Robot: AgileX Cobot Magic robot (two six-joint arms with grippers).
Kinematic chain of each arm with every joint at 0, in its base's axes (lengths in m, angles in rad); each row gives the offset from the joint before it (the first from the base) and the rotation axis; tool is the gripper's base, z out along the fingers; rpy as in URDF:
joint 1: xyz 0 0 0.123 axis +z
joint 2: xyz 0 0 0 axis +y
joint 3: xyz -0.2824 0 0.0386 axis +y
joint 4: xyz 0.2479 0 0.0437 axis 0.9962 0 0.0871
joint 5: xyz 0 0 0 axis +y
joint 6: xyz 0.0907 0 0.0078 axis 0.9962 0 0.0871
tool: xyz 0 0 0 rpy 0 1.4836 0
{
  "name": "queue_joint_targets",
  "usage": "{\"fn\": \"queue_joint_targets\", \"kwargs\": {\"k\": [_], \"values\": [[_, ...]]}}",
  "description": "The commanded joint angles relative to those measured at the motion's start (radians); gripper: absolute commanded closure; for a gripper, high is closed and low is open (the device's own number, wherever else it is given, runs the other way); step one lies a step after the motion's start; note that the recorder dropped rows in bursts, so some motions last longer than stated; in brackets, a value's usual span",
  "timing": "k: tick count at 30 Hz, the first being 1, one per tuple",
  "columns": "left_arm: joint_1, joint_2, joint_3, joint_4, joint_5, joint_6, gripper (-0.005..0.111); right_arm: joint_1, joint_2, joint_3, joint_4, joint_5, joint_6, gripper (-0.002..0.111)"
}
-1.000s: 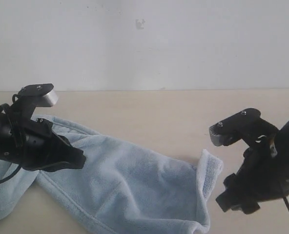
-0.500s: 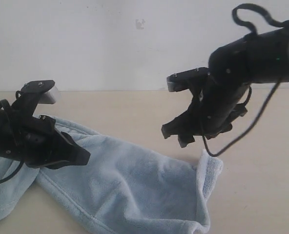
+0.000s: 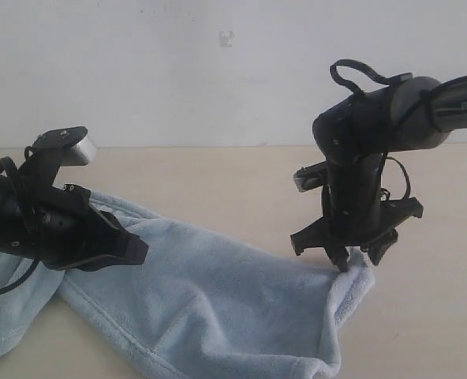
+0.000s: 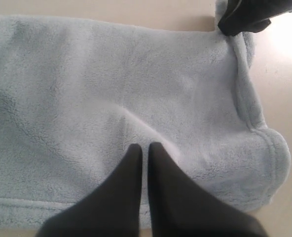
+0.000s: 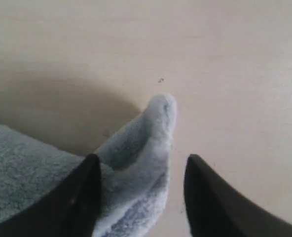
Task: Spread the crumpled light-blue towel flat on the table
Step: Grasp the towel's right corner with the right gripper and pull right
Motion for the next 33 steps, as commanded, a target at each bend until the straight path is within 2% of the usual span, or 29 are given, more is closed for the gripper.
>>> {"fn": "queue_joint_targets", "kwargs": {"k": [1, 2, 7, 14, 19, 25, 29, 33], "values": [[-0.003, -0.005, -0.005, -0.013, 0.006, 0.011, 0.103, -0.006, -0.008, -0.010, -0.002, -0.006, -0.036, 0.104], [-0.003, -0.005, -0.005, -0.013, 0.006, 0.011, 0.103, -0.006, -0.008, -0.010, -0.002, -0.006, -0.044, 0.108], [-0.003, -0.005, -0.005, -0.013, 0.006, 0.011, 0.103, -0.006, -0.069, -0.010, -0.080, -0.053, -0.045, 0.107], [-0.003, -0.005, -0.005, -0.013, 0.006, 0.019, 0.103, -0.006, -0.323, -0.010, -0.134, -0.186, -0.007, 0.107], [-0.003, -0.005, -0.005, -0.013, 0.017, 0.021, 0.103, -0.026, -0.418, 0.042, -0.145, -0.156, -0.079, 0.107], [-0.003, -0.005, -0.005, -0.013, 0.085, 0.034, 0.103, -0.157, -0.344, 0.213, -0.212, -0.087, -0.105, 0.107], [-0.003, -0.005, -0.005, -0.013, 0.095, 0.034, 0.103, -0.279, -0.285, 0.279, -0.243, -0.155, -0.044, 0.107], [-0.003, -0.005, -0.005, -0.015, 0.095, 0.034, 0.103, -0.343, -0.275, 0.285, -0.239, -0.263, -0.012, 0.107]]}}
